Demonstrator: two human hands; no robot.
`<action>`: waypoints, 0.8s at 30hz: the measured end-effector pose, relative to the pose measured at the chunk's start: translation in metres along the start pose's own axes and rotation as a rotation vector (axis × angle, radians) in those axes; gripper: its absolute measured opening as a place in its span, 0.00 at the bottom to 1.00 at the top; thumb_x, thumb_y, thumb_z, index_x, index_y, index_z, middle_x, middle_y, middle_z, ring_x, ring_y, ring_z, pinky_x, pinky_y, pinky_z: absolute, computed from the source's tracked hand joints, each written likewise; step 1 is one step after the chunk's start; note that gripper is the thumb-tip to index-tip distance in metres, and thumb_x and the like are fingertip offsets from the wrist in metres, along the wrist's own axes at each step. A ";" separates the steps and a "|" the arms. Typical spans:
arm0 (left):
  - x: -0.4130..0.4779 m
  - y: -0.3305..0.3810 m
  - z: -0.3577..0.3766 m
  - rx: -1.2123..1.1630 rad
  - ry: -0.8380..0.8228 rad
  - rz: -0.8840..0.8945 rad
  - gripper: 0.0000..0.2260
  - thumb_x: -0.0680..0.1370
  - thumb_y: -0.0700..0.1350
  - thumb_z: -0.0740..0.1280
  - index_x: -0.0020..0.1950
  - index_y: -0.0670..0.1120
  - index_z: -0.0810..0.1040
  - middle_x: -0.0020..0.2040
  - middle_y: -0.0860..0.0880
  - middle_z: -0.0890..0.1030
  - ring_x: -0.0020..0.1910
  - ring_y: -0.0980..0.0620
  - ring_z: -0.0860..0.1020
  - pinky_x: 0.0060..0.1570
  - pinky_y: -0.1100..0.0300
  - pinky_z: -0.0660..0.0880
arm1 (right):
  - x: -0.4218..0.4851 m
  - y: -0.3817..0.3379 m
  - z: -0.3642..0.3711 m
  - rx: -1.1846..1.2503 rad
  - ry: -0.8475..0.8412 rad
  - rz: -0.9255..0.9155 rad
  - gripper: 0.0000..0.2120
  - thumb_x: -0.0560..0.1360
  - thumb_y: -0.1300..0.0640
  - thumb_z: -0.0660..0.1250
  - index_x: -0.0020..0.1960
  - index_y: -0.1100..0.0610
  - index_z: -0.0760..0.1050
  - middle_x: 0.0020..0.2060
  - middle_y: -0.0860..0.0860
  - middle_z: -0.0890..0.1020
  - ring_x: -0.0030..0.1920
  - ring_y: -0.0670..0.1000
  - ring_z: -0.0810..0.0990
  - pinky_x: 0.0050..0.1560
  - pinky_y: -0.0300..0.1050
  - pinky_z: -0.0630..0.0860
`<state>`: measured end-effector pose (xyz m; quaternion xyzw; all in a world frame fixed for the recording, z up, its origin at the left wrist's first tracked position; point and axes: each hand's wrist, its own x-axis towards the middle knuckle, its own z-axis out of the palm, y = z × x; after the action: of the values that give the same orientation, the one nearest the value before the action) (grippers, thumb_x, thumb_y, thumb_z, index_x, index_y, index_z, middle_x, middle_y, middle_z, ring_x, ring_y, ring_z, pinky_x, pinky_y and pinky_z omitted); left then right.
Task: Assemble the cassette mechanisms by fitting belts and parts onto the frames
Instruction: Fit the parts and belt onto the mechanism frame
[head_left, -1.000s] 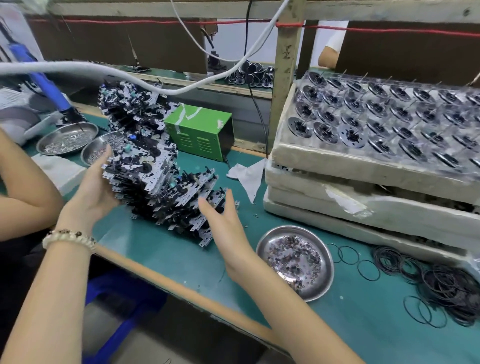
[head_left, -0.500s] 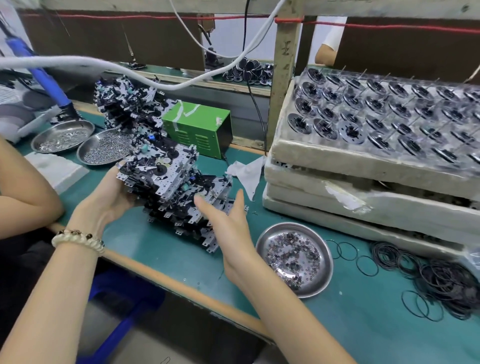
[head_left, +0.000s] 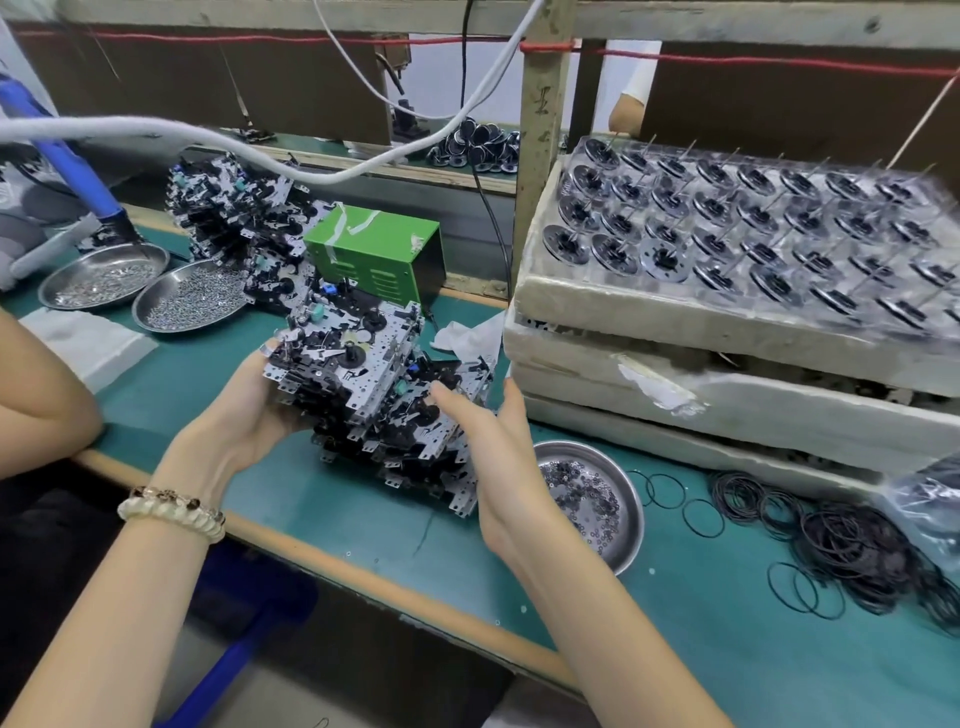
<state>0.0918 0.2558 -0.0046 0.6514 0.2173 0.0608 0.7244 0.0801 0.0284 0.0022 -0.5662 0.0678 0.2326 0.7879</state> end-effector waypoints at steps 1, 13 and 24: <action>-0.002 -0.001 0.003 0.004 -0.005 0.002 0.13 0.83 0.49 0.58 0.48 0.54 0.82 0.41 0.52 0.86 0.37 0.53 0.83 0.47 0.50 0.76 | -0.001 -0.001 -0.002 -0.004 0.003 0.001 0.48 0.71 0.44 0.74 0.79 0.39 0.44 0.80 0.45 0.47 0.79 0.51 0.48 0.76 0.62 0.52; -0.025 0.042 0.008 0.376 0.325 0.367 0.17 0.82 0.61 0.57 0.52 0.53 0.80 0.64 0.47 0.80 0.54 0.53 0.77 0.54 0.50 0.72 | -0.063 -0.015 -0.077 -0.328 0.031 -0.357 0.15 0.75 0.51 0.71 0.60 0.38 0.77 0.54 0.42 0.81 0.53 0.37 0.78 0.50 0.32 0.73; -0.056 0.054 0.086 1.708 0.277 0.990 0.17 0.79 0.51 0.70 0.38 0.39 0.82 0.46 0.40 0.79 0.49 0.37 0.73 0.50 0.43 0.67 | -0.124 0.010 -0.216 -1.010 0.594 -0.637 0.12 0.72 0.65 0.73 0.44 0.47 0.81 0.55 0.45 0.79 0.57 0.43 0.75 0.56 0.25 0.62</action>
<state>0.0862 0.1636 0.0662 0.9584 -0.0255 0.2548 -0.1263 -0.0005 -0.2049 -0.0361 -0.8980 -0.0057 -0.1743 0.4040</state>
